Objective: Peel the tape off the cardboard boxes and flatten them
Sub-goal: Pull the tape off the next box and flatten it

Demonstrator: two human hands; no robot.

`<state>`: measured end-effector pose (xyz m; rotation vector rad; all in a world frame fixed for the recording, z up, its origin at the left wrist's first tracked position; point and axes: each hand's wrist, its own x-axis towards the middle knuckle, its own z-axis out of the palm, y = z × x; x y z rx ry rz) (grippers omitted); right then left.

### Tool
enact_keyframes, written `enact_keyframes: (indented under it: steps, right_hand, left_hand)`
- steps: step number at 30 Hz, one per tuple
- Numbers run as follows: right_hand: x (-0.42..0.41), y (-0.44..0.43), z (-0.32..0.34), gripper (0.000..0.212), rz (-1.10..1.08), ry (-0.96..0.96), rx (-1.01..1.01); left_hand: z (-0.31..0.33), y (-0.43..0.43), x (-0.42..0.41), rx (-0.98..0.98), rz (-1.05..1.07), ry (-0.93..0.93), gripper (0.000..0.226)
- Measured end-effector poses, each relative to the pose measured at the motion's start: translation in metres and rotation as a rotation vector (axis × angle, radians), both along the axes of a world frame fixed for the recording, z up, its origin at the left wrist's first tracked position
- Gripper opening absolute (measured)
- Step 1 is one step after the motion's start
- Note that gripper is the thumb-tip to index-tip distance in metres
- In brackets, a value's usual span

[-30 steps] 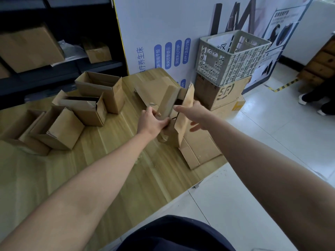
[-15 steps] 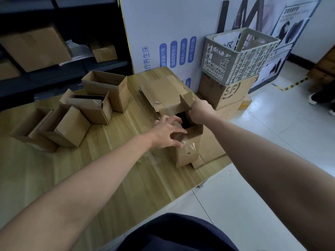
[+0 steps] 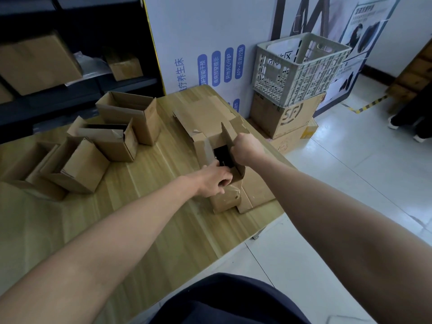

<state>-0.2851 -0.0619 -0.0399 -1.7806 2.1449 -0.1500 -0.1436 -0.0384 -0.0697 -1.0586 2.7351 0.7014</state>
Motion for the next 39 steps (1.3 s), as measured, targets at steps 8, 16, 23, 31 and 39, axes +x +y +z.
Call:
enact_keyframes:
  steps: [8,16,23,31,39]
  right_hand:
    - [0.002,0.003,0.001,0.009,0.008,0.014,-0.03]
    - [0.003,0.004,0.001,0.01,0.013,0.007,-0.031]
    - [0.006,0.005,0.005,0.008,0.021,0.016,-0.012]
    - [0.01,0.004,0.006,0.009,0.033,0.037,-0.02]
    - [0.014,0.0,0.007,0.006,0.038,0.037,-0.023]
  left_hand:
    - [-0.012,0.008,0.001,-0.163,-0.13,-0.087,0.03]
    - [-0.02,0.008,0.012,-0.285,-0.211,0.009,0.033]
    - [-0.035,0.019,0.02,-0.643,-0.332,-0.187,0.032]
    - [-0.033,0.025,0.02,-0.806,-0.401,-0.153,0.02]
    - [-0.042,0.023,0.018,-0.841,-0.311,-0.055,0.02]
